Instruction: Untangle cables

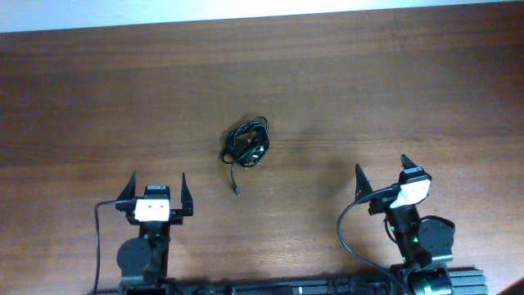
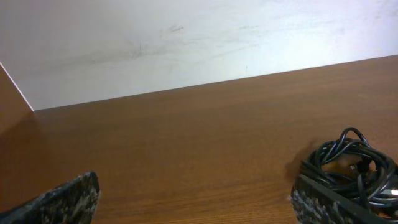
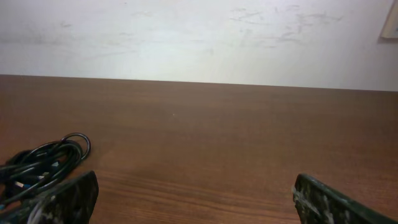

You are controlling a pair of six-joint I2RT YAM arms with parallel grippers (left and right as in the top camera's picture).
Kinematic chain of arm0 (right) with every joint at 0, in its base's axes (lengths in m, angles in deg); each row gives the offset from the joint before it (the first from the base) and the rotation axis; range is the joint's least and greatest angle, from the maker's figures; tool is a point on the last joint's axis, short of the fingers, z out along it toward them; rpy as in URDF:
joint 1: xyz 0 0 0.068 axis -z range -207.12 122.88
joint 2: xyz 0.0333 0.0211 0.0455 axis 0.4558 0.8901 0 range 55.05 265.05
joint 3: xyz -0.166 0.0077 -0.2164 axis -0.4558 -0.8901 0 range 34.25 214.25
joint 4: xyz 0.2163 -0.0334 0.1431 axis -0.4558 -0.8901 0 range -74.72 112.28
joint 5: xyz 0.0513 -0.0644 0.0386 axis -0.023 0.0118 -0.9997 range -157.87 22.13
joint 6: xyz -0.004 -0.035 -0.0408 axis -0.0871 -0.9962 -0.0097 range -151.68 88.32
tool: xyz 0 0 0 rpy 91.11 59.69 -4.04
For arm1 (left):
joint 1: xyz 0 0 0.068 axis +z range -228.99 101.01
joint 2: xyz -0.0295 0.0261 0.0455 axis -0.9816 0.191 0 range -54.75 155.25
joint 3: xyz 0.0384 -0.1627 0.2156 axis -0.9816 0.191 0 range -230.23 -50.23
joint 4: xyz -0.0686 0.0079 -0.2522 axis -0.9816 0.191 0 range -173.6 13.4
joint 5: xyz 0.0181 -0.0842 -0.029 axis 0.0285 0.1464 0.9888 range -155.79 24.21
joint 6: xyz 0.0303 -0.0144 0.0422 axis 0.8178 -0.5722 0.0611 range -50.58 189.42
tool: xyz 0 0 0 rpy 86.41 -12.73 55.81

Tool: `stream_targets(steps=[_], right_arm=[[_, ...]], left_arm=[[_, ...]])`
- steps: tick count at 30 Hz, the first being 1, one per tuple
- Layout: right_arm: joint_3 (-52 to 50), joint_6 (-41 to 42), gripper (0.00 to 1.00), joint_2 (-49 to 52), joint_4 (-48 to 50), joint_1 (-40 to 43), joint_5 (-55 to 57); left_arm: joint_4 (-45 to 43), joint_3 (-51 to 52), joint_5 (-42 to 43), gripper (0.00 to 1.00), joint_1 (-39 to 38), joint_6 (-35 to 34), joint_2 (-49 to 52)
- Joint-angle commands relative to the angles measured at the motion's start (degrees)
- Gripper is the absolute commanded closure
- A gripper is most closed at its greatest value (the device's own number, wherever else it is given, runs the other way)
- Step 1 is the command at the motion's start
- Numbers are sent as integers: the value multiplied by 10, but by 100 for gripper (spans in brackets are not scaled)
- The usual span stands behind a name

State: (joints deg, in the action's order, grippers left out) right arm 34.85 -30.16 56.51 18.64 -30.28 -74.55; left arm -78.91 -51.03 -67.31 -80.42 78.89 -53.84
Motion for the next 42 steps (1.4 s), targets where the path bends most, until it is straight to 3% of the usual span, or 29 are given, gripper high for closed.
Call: stream_targets(steps=[1,10,14,24,34,42], right_arm=[[-3,2,1,2,-2,-2,-1],[-3,2,1,2,-3,-2,-1],[-3,2,1,2,-3,-2,-1],[-3,2,1,2,-3,-2,-1],[-3,2,1,2,-3,-2,-1],[-3,2,1,2,-3,-2,-1]], left_arm=[[0,3,3,1,5,9,-3],[-1,1,31,1,5,2,-3],[1,-14,52,1,5,-68,-3],[7,-61,59,1,5,-69,-3],[135,-161,97,1,5,-69,-2],[135,-171,97,1,5,-69,-2]])
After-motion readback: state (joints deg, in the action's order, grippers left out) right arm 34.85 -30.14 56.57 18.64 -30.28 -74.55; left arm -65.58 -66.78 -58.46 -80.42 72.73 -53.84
